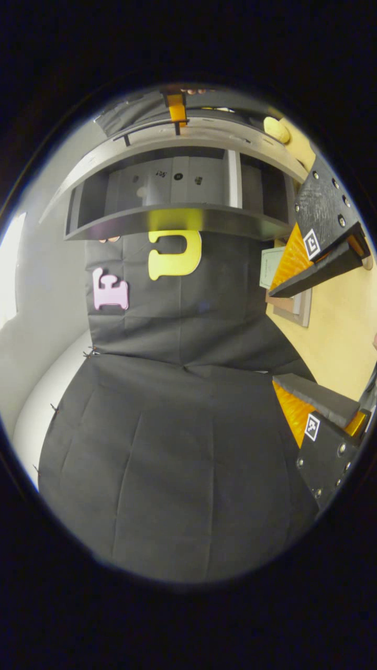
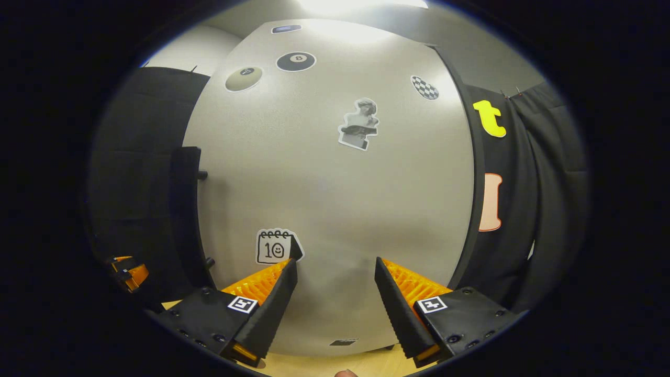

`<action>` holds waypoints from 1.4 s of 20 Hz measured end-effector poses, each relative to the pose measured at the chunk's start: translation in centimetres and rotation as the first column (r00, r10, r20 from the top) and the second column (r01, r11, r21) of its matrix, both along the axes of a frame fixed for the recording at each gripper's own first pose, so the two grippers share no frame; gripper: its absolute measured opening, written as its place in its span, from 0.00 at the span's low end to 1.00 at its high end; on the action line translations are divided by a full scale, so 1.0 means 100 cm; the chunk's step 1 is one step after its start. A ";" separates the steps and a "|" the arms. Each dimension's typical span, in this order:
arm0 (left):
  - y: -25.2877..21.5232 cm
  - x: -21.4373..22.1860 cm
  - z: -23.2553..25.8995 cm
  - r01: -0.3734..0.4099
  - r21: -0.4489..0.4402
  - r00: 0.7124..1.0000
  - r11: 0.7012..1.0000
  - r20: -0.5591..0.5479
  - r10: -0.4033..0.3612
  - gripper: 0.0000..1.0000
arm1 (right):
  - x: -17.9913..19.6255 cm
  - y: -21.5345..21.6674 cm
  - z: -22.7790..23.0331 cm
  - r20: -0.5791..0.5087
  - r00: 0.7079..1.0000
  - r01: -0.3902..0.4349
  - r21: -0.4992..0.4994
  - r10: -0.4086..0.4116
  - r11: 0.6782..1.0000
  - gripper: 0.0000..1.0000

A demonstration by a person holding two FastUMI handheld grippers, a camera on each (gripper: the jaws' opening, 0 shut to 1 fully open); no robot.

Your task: Open the cabinet door with the right hand, grasp the bottle in the cabinet with the left hand and place it on the coaster, then close the cabinet door with the right hand.

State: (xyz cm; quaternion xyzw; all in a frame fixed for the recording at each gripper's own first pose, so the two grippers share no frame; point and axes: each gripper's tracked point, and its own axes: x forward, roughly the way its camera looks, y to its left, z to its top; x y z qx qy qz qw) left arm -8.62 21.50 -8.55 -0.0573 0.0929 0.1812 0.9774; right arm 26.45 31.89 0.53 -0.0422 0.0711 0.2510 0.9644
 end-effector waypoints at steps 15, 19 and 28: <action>0.058 0.010 -0.018 0.000 0.011 1.000 1.000 -0.023 0.000 0.88 | 0.028 0.049 -0.019 -0.016 0.991 0.132 0.039 -0.132 0.990 0.92; 0.056 0.024 -0.023 0.034 0.000 0.999 0.999 -0.035 -0.034 0.89 | 0.033 0.055 -0.019 0.002 0.985 0.170 0.024 -0.170 0.985 0.92; -0.017 0.073 0.011 0.181 0.013 0.983 0.983 0.031 -0.182 0.89 | -0.032 -0.015 0.032 0.052 0.987 0.146 0.105 -0.152 0.984 0.96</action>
